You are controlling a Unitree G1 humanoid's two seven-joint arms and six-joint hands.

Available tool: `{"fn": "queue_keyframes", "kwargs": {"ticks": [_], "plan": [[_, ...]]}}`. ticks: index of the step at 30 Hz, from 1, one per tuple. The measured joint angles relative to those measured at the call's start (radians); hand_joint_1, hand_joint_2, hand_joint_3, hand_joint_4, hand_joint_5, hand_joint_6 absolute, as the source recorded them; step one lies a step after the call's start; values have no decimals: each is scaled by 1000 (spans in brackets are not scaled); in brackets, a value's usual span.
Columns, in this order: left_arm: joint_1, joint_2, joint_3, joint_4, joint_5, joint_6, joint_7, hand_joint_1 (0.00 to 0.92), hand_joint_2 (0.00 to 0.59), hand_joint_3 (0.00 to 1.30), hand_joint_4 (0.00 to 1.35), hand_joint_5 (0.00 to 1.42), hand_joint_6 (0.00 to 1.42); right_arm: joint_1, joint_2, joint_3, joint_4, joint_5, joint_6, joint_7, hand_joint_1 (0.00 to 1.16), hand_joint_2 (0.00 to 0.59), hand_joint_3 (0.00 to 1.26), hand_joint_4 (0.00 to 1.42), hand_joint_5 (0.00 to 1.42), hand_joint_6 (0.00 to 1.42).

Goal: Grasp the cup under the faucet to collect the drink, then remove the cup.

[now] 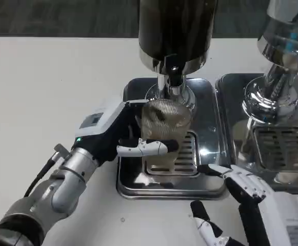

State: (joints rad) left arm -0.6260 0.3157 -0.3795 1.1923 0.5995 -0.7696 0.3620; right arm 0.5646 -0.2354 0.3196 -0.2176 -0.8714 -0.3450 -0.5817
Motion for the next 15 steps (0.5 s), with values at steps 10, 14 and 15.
{"fn": "queue_keyframes", "kwargs": {"ticks": [10,14,15], "plan": [[-14,-2,2,0,-12,-5,-81,110,69,186,171,341,430,2,13,2,3,3,0,0,482,395,383,373,295,306],[-15,4,2,-6,-24,-10,-109,91,64,108,67,235,318,0,17,3,10,4,0,0,481,396,395,375,307,306],[-15,5,2,-8,-25,-10,-112,90,63,93,50,211,281,0,18,3,12,5,0,0,479,398,396,375,308,306]]}}
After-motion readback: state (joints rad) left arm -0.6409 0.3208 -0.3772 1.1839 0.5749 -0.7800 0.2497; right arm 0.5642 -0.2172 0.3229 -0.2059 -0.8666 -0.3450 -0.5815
